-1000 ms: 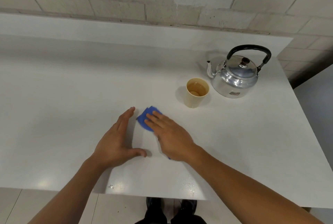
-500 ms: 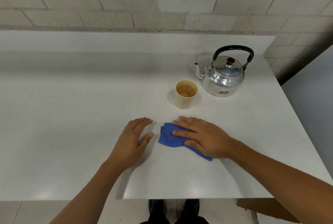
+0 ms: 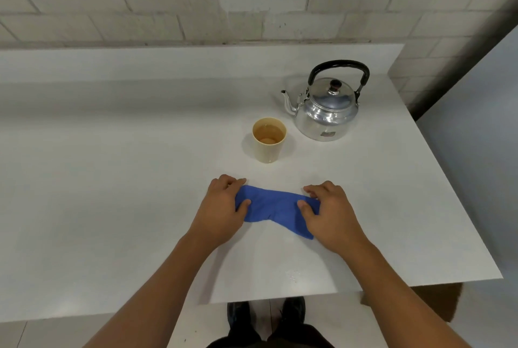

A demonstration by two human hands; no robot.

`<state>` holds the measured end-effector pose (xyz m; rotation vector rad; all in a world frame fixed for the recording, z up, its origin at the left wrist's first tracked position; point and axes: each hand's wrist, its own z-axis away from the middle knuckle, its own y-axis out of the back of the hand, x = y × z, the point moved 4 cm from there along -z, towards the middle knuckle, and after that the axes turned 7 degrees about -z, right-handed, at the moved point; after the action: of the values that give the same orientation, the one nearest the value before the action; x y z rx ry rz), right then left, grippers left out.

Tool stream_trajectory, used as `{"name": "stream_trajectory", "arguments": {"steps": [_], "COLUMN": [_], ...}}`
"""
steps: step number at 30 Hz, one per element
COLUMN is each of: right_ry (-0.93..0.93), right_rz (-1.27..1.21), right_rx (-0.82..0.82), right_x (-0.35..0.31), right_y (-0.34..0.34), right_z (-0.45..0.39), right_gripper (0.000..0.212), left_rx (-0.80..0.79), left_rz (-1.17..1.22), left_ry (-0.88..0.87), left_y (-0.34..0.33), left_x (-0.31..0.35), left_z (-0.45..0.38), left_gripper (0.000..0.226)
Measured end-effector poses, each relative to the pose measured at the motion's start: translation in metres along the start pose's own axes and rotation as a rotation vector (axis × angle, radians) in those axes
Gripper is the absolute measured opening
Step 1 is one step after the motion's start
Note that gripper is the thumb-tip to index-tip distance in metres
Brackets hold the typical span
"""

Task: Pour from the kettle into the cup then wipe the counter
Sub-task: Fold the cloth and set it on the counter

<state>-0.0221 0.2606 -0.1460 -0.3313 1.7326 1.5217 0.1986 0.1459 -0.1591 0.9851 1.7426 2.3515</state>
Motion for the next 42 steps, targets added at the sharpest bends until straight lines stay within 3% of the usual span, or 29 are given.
{"name": "stream_trajectory", "arguments": {"steps": [11, 14, 18, 23, 27, 33, 42], "right_ry": [-0.122, -0.184, -0.243, -0.269, -0.302, -0.263, -0.131], "right_rz": [-0.046, -0.198, -0.387, -0.587, -0.661, -0.553, -0.313], "right_rx": [-0.002, 0.004, 0.041, -0.054, -0.162, -0.255, -0.237], "right_x": [0.002, -0.001, -0.018, -0.064, -0.099, -0.136, -0.16], "right_y": [-0.001, 0.0, 0.002, -0.018, -0.056, -0.116, -0.156], "right_z": [0.006, 0.004, -0.008, -0.03, -0.051, -0.067, -0.075], "right_gripper": [0.012, 0.014, 0.015, 0.016, 0.018, 0.02, 0.017], "left_rx": [0.141, 0.14, 0.176, 0.343, 0.398, 0.412, 0.405], "left_rz": [0.146, 0.262, 0.536, 0.715, 0.632, 0.426, 0.165], "left_ry": [0.017, 0.035, 0.19, 0.344, 0.46, 0.541, 0.587], "left_y": [-0.007, -0.004, 0.01, 0.049, 0.083, 0.109, 0.11], "left_x": [0.011, 0.009, -0.009, -0.053, -0.103, -0.162, -0.2], "left_z": [0.014, 0.019, 0.024, 0.027, 0.027, 0.034, 0.04], "left_gripper": [0.01, 0.008, 0.015, 0.015, 0.016, 0.012, 0.011]}}
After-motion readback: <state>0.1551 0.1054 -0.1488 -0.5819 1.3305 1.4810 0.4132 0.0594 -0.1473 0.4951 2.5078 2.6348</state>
